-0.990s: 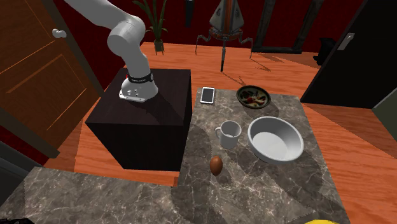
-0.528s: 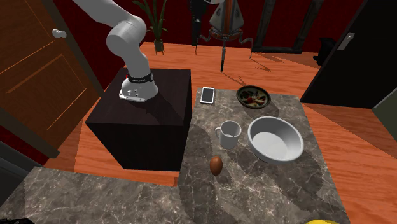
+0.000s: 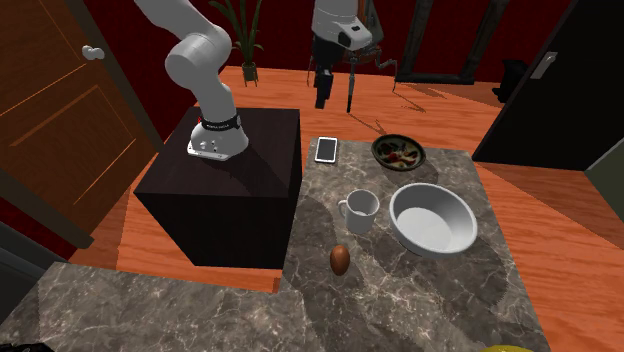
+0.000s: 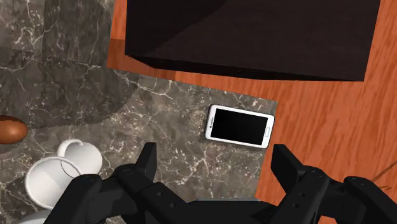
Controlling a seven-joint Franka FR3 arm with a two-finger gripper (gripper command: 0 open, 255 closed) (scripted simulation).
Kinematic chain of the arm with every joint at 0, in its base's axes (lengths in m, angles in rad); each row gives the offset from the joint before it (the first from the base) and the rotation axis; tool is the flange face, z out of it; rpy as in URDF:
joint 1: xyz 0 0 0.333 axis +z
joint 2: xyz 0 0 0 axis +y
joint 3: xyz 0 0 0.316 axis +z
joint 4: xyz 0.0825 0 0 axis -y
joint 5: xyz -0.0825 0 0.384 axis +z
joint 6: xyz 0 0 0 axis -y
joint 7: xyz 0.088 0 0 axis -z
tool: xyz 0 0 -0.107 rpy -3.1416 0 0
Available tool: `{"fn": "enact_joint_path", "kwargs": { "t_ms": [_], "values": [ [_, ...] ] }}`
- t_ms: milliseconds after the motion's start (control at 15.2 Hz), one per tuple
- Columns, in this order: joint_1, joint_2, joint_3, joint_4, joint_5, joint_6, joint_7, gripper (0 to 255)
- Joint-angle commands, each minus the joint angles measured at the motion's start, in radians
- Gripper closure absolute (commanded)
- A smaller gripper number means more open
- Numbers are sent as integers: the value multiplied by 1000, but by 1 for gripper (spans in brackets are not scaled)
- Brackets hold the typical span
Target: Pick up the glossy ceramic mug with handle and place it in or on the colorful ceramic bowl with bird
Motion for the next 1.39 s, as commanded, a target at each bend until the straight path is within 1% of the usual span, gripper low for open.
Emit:
{"fn": "enact_joint_path", "kwargs": {
  "t_ms": [0, 264, 528, 924, 1320],
  "values": [
    [-10, 63, -28, 11, -9, 58, -34, 0],
    [-27, 200, -83, 63, -9, 149, -108, 0],
    [-43, 346, -130, 135, 15, 227, -188, 0],
    [-80, 576, -172, 282, 93, 308, -319, 0],
    [-149, 807, -173, 474, 188, 341, -438, 0]
  ]
}}
